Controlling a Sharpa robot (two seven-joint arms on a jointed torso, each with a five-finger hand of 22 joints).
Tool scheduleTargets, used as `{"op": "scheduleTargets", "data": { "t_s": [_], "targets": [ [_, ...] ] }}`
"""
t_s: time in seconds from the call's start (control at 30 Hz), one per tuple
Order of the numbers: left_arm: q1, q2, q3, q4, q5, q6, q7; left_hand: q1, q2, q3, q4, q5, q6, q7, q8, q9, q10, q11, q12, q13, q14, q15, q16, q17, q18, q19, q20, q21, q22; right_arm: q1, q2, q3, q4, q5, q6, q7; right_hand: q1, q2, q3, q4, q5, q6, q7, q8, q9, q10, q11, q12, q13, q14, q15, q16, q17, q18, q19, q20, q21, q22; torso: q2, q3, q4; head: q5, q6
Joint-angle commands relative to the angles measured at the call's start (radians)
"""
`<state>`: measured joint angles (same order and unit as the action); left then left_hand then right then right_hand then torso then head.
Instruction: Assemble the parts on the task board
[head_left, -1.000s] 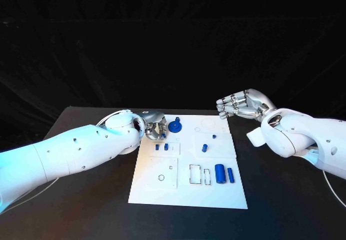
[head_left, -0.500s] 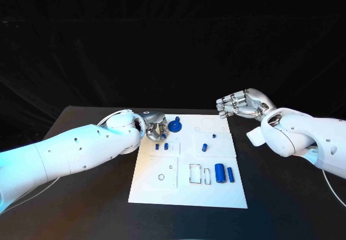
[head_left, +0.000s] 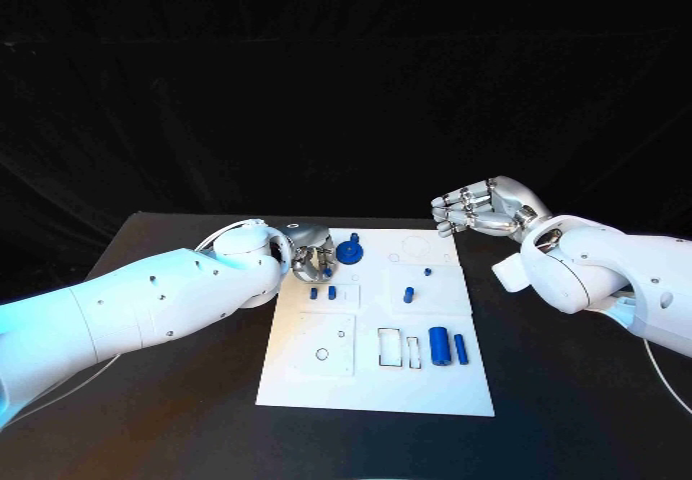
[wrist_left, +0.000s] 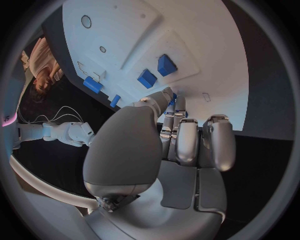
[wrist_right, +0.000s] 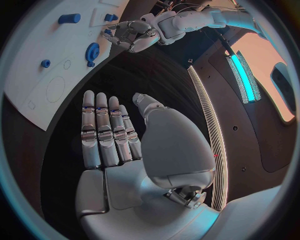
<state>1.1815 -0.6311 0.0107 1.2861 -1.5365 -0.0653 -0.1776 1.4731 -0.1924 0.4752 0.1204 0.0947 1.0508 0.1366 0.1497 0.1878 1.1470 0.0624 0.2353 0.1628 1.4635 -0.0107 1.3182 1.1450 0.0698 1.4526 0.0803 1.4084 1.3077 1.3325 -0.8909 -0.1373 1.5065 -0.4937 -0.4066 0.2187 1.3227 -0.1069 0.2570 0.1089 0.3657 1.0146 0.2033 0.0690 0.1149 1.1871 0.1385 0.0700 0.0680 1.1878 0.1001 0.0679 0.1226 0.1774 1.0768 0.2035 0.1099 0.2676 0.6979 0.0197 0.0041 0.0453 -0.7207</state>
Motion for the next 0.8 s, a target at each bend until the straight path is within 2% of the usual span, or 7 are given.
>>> {"op": "scheduleTargets", "data": {
  "t_s": [0.03,0.4,0.53,0.8],
  "targets": [
    [0.000,0.002,0.000,0.000,-0.003,0.022,-0.008,-0.011,-0.004,-0.008,0.000,-0.002,-0.010,0.002,-0.009,-0.004,-0.002,0.010,-0.008,-0.002,0.002,0.005,-0.004,-0.003,-0.015,-0.005,0.003,-0.005,0.065,0.000,0.001,0.000,0.001,-0.008,0.005,0.010,-0.003,0.008,0.000,-0.004,0.006,-0.007,-0.001,-0.002,-0.001,-0.006,0.000,0.000,-0.001,-0.002,-0.002,-0.003,-0.001,0.006,0.009,0.001,-0.007,-0.001,0.000,-0.0003,0.0003,0.000,0.002],
    [0.000,0.002,-0.001,-0.001,-0.003,0.010,-0.009,-0.011,-0.008,-0.014,-0.001,-0.002,-0.022,0.005,-0.026,-0.010,-0.002,0.013,-0.023,-0.003,0.001,0.008,-0.002,-0.005,-0.014,-0.008,0.007,-0.008,0.062,0.000,0.001,0.000,0.000,-0.008,0.006,0.010,-0.003,0.008,0.000,-0.004,0.006,-0.007,-0.001,-0.002,-0.001,-0.006,0.000,0.000,-0.001,-0.002,-0.002,-0.003,-0.001,0.006,0.009,0.001,-0.007,-0.001,0.000,-0.0008,0.0006,-0.001,0.003],
    [0.000,0.000,-0.001,-0.001,-0.003,0.007,-0.012,-0.009,-0.010,-0.015,-0.003,-0.002,-0.029,0.006,-0.035,-0.014,0.001,0.014,-0.027,-0.002,0.001,0.009,0.000,-0.006,-0.014,-0.008,0.008,-0.009,0.061,0.000,0.001,0.000,-0.002,-0.008,0.008,0.007,-0.003,0.006,0.000,-0.005,0.006,-0.008,-0.001,-0.003,-0.001,-0.007,0.000,0.000,-0.001,-0.003,-0.001,-0.004,-0.002,0.006,0.009,0.001,-0.007,-0.002,0.000,-0.0009,0.0007,-0.002,0.007],
    [0.000,-0.012,-0.001,0.000,-0.003,-0.019,-0.026,-0.006,-0.014,-0.018,-0.005,-0.002,-0.064,0.014,-0.066,-0.028,0.007,0.018,-0.042,-0.001,0.000,0.012,0.003,-0.008,-0.013,-0.009,0.011,-0.012,0.059,0.000,0.000,0.000,-0.014,-0.074,0.032,-0.014,0.007,-0.001,0.002,-0.020,-0.007,-0.008,0.002,-0.002,-0.001,-0.021,0.004,-0.004,-0.003,-0.012,0.002,-0.004,-0.008,0.005,0.006,0.003,-0.012,-0.012,0.000,-0.0011,0.0010,-0.002,0.007]
  ]
}}
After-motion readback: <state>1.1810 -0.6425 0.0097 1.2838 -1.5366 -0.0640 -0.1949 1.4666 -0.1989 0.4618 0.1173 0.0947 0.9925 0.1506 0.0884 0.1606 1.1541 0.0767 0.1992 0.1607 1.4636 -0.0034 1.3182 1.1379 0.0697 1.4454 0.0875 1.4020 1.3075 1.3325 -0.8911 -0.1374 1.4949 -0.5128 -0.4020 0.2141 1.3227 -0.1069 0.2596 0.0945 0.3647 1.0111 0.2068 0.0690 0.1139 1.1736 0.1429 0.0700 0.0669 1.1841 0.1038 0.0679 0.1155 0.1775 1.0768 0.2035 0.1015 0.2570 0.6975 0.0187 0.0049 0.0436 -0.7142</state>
